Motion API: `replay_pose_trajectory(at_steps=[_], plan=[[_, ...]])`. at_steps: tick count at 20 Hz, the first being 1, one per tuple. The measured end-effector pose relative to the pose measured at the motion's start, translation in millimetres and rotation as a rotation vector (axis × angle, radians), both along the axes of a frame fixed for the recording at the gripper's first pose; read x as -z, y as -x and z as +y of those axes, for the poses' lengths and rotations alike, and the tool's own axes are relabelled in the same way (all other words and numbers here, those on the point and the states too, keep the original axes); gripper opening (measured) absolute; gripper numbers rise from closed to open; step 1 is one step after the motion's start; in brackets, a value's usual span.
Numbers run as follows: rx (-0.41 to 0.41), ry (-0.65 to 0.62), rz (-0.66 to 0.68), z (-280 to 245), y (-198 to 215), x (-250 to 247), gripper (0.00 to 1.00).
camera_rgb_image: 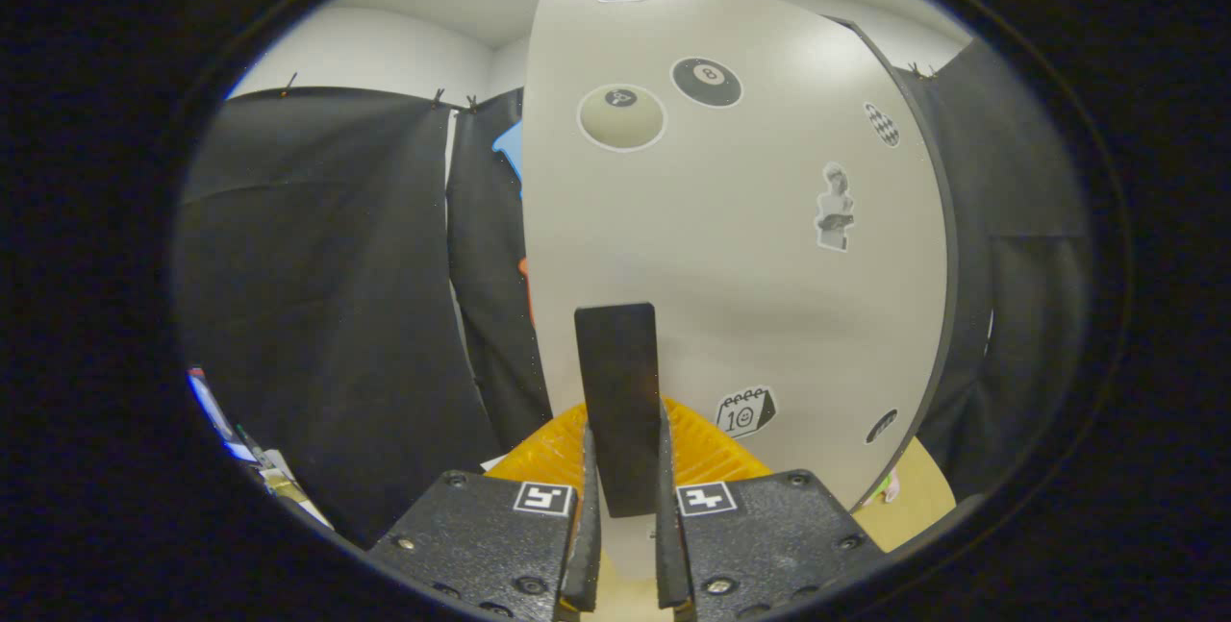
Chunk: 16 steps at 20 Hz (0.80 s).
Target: Open the shoe cabinet door, grab the shoes and put them into the shoe cabinet, then close the shoe cabinet door.
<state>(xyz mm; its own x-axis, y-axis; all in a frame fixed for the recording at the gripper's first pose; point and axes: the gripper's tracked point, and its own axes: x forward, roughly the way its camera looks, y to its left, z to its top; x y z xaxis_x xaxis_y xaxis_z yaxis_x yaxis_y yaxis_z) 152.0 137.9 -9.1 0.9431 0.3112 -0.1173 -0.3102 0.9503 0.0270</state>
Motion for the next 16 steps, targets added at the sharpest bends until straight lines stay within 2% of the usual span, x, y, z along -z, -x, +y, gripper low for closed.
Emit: replay_pose_trajectory(at_steps=[16], plan=[[-0.108, -0.041, 0.021, -46.6, 43.0, -1.5, 0.23]])
